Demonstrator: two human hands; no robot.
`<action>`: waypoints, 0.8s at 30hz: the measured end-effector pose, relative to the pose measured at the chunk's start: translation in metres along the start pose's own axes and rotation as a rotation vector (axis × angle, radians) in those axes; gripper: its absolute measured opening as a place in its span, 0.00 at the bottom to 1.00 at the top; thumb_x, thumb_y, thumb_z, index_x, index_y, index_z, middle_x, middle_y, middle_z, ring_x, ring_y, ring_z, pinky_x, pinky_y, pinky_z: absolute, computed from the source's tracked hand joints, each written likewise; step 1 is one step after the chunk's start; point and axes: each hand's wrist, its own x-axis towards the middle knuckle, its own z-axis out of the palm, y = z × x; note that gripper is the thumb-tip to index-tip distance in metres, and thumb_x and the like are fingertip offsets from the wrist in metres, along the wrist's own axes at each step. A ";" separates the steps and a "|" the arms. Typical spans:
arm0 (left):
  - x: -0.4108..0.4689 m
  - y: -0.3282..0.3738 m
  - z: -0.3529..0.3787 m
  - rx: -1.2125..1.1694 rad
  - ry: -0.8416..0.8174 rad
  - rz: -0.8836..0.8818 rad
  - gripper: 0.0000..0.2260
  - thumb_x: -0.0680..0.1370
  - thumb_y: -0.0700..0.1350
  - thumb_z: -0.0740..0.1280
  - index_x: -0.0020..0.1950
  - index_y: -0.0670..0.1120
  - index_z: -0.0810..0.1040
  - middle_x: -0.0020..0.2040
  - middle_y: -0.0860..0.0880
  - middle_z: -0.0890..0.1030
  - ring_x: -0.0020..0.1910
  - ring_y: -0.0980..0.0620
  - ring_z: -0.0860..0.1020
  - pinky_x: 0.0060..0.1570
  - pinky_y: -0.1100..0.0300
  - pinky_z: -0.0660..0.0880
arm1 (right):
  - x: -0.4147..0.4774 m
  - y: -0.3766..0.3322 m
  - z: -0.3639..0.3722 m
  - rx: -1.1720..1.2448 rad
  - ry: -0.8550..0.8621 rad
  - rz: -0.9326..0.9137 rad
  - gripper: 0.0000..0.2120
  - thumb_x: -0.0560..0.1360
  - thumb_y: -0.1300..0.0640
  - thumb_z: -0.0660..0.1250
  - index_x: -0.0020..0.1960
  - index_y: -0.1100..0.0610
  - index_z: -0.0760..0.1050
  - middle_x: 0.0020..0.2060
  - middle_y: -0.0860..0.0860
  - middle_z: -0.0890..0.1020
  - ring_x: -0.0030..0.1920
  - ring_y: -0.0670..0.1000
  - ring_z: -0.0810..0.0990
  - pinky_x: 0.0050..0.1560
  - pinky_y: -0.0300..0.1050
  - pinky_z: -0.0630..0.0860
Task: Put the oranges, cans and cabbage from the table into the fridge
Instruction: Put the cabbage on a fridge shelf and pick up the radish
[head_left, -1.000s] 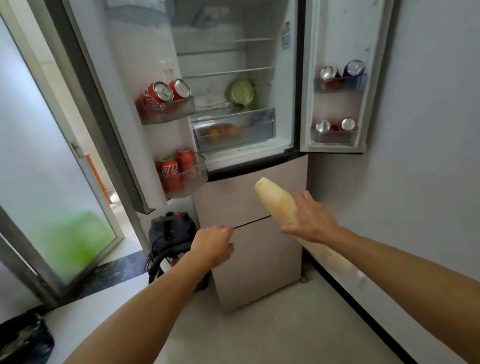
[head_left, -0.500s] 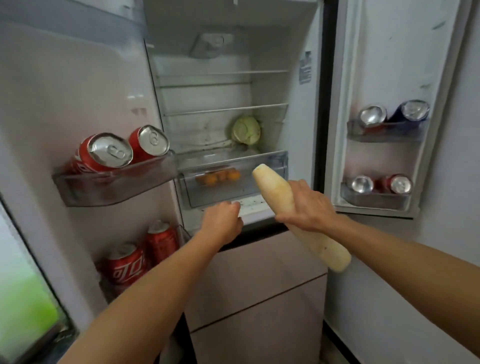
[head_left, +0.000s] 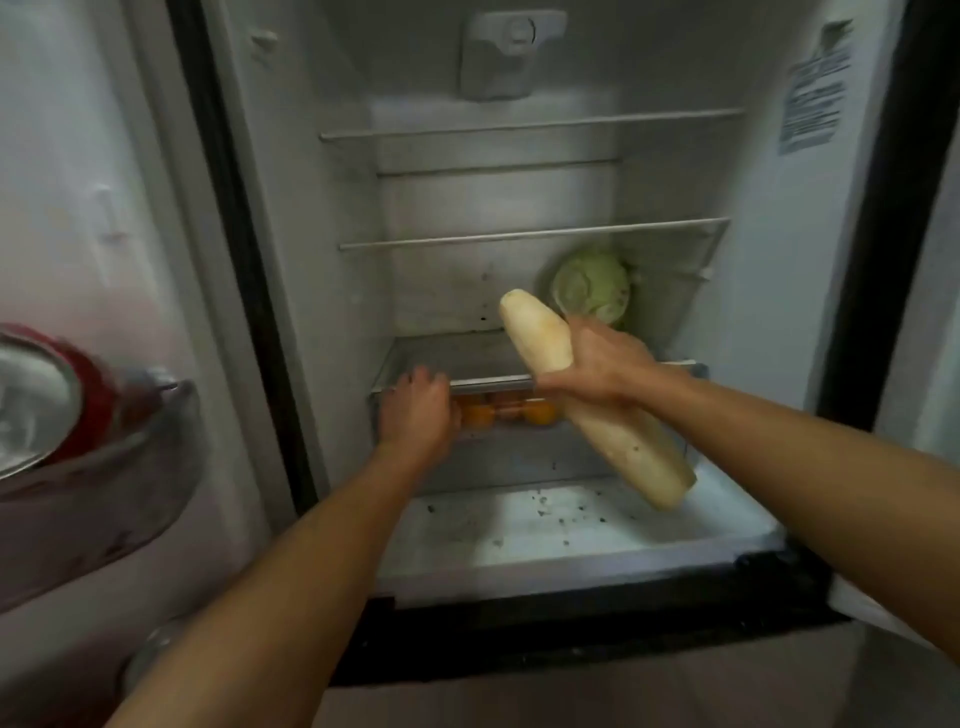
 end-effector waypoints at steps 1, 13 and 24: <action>0.010 -0.002 0.009 0.020 -0.004 -0.015 0.14 0.78 0.51 0.61 0.57 0.43 0.75 0.58 0.41 0.75 0.56 0.39 0.75 0.51 0.50 0.72 | 0.022 0.004 0.005 0.013 -0.019 -0.024 0.41 0.63 0.33 0.70 0.67 0.55 0.64 0.60 0.57 0.75 0.55 0.60 0.76 0.47 0.50 0.72; 0.044 -0.032 0.079 -0.118 0.231 -0.092 0.20 0.79 0.55 0.55 0.46 0.42 0.79 0.45 0.40 0.78 0.45 0.39 0.76 0.46 0.49 0.73 | 0.226 -0.042 0.066 0.440 -0.341 -0.071 0.35 0.68 0.40 0.72 0.68 0.56 0.70 0.59 0.55 0.77 0.51 0.55 0.79 0.50 0.46 0.76; 0.040 -0.042 0.109 -0.080 0.359 -0.039 0.23 0.83 0.55 0.49 0.60 0.42 0.77 0.57 0.40 0.77 0.55 0.40 0.74 0.58 0.47 0.68 | 0.307 -0.103 0.132 0.615 -0.424 -0.047 0.25 0.66 0.41 0.74 0.54 0.56 0.76 0.48 0.56 0.79 0.38 0.53 0.78 0.36 0.43 0.71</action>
